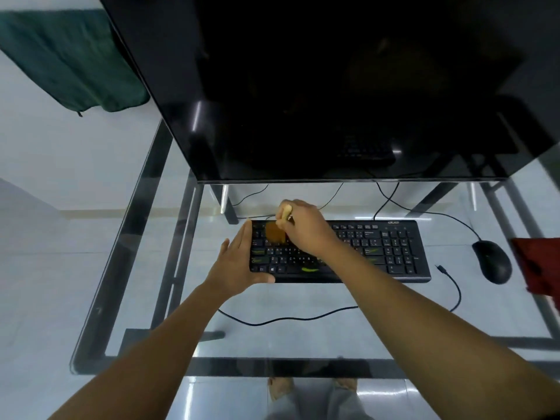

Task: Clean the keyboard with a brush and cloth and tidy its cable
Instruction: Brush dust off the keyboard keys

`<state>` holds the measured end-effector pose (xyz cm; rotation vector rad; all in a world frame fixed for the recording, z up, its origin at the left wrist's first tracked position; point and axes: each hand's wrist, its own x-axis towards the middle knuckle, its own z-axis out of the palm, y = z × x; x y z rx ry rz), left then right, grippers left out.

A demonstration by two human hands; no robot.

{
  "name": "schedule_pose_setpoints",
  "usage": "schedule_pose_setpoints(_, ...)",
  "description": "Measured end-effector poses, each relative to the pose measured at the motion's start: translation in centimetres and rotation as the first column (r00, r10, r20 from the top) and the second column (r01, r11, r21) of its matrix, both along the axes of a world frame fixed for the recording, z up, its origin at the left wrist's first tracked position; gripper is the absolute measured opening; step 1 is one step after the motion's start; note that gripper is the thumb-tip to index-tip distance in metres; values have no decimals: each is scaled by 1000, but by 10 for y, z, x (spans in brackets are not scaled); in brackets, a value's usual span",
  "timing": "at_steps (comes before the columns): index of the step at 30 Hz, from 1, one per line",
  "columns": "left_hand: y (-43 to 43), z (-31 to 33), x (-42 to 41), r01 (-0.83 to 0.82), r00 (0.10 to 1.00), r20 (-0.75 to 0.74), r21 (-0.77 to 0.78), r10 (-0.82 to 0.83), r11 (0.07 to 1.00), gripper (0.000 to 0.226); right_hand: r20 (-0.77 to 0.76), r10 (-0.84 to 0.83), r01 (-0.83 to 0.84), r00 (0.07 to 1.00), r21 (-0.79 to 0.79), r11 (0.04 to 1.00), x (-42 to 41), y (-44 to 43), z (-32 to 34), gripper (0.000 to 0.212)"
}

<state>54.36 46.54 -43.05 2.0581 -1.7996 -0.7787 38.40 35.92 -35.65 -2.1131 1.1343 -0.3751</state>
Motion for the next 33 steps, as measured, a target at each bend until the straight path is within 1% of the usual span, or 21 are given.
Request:
schedule_pose_setpoints(2, 0, 0, 0, -9, 1000, -1, -19, 9, 1000, 134, 104, -131, 141, 986, -90, 986, 11, -2, 1, 7)
schedule_pose_setpoints(3, -1, -1, 0, -19, 1000, -9, -21, 19, 1000, 134, 162, -175, 183, 971, -36, 982, 15, -2, 1, 7)
schedule_pose_setpoints(5, 0, -2, 1, -44, 999, -28, -14, 43, 999, 134, 119, -129, 113, 984, 133, 985, 23, 2, 1, 9)
schedule_pose_setpoints(6, 1, -3, 1, -50, 998, -33, -12, 50, 999, 135, 46, -86, 78, 995, 153, 985, 24, 4, -2, 10)
schedule_pose_setpoints(10, 1, -3, 0, -37, 999, -29, -34, 36, 999, 140, 155, -265, 263, 952, 33, 964, 20, 1, -6, 6)
schedule_pose_setpoints(11, 1, -4, 1, -35, 999, -27, -38, 34, 999, 139, 160, -258, 247, 953, 87, 965, 18, 0, -5, 6)
schedule_pose_setpoints(13, 2, -4, 1, -32, 999, -18, -40, 31, 999, 138, 77, -119, 101, 990, 209, 973, 13, 4, -3, 7)
schedule_pose_setpoints(14, 2, -3, 1, -27, 1000, -10, -43, 27, 999, 137, 35, -66, 59, 997, 171, 984, 10, 5, -3, 7)
schedule_pose_setpoints(16, 2, -1, 0, -11, 1000, 8, -58, 11, 998, 134, 62, -148, 146, 987, 37, 989, 5, 3, -3, 7)
schedule_pose_setpoints(17, 2, 0, -1, -6, 1000, 17, -67, 7, 998, 133, 103, -189, 187, 977, 28, 982, 2, 1, -2, 7)
schedule_pose_setpoints(19, 2, 3, -3, -7, 999, 36, -63, 10, 998, 133, 102, -145, 132, 984, 119, 984, -4, 0, 0, 7)
schedule_pose_setpoints(20, 3, 4, -4, -7, 999, 44, -62, 10, 998, 133, 67, -75, 61, 995, 189, 980, -8, 2, 0, 6)
schedule_pose_setpoints(21, 3, 4, -4, -5, 999, 49, -62, 9, 998, 133, 13, -38, 35, 999, 190, 981, -12, 3, 1, 7)
schedule_pose_setpoints(22, 3, 6, -4, -5, 999, 51, -60, 8, 998, 132, -3, -54, 54, 999, 149, 987, -16, 2, -1, 7)
schedule_pose_setpoints(24, 3, 7, -5, -9, 998, 55, -49, 12, 999, 133, 83, -247, 243, 965, 59, 968, -24, 1, 1, 7)
schedule_pose_setpoints(26, 3, 6, -4, -15, 998, 66, -26, 16, 1000, 134, 158, -297, 262, 942, 210, 942, -29, 4, 5, 8)
schedule_pose_setpoints(28, 4, 4, -3, -17, 997, 75, -13, 18, 1000, 135, 83, -161, 110, 983, 429, 897, -31, 11, 8, 11)
schedule_pose_setpoints(29, 4, 3, -3, -18, 997, 73, -12, 19, 1000, 135, 2, -72, 65, 997, 394, 917, -32, 13, 8, 11)
schedule_pose_setpoints(30, 3, 4, -3, -17, 998, 67, -13, 18, 1000, 135, -44, -77, 87, 996, 343, 935, -33, 14, 7, 11)
schedule_pose_setpoints(32, 3, 5, -3, -1, 999, 55, -6, 1, 1000, 135, 5, -233, 230, 973, 127, 965, -36, 15, 9, 12)
schedule_pose_setpoints(33, 4, 5, -2, 13, 998, 55, -6, -12, 1000, 136, 42, -256, 249, 966, 124, 961, -39, 16, 7, 13)
